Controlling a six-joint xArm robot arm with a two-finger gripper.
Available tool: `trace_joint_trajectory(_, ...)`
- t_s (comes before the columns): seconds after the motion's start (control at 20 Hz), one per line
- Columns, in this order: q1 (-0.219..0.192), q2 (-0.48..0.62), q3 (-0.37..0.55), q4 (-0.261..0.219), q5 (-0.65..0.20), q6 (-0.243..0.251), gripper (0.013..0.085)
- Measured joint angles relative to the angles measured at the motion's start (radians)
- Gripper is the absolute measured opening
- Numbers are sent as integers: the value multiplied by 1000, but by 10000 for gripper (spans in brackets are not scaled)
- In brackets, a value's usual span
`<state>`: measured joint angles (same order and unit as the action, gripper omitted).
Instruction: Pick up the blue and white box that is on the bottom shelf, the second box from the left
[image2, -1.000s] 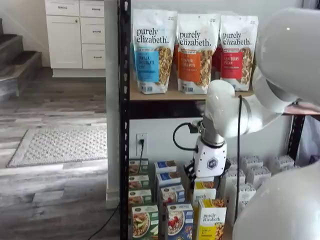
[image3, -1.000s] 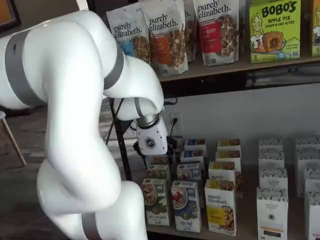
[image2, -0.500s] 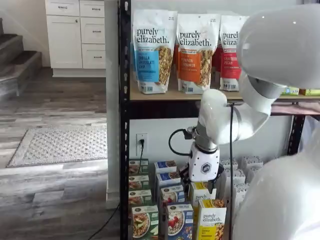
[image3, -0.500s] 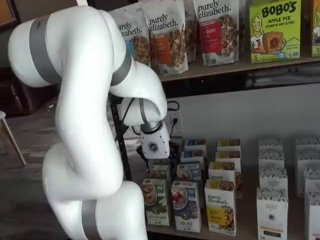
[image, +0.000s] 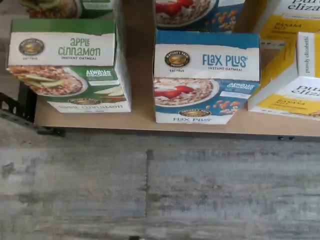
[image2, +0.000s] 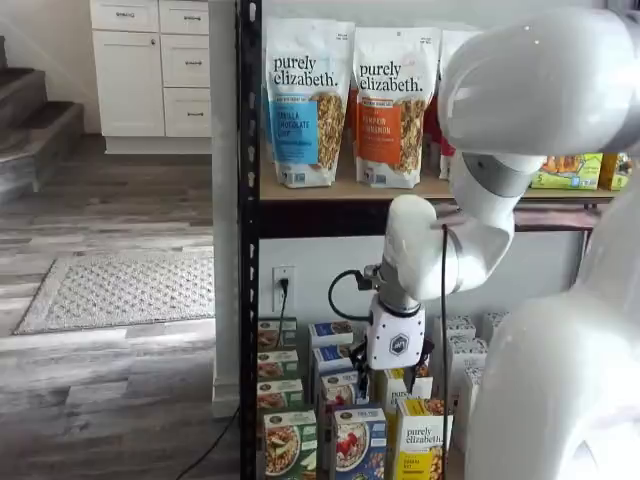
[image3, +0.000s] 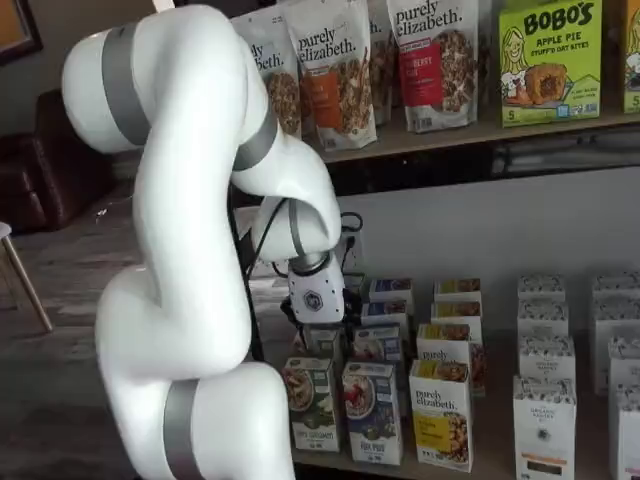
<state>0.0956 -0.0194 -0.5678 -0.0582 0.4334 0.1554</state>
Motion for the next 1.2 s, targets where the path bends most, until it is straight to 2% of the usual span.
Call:
trace_joint_trajectory(0.3, -9, 114, -70, -9, -34, 0, 850)
trace_joint_trajectory(0.6, -18, 223, -137, 31, -69, -46, 850)
trace_joint_trajectory(0.9, -24, 342, -198, 41, -128, -62, 850)
trace_joint_trajectory(1.05, -23, 382, -207, 34, -175, -55, 850)
trace_joint_trajectory(1.2, -23, 404, -212, -9, -202, -14, 850)
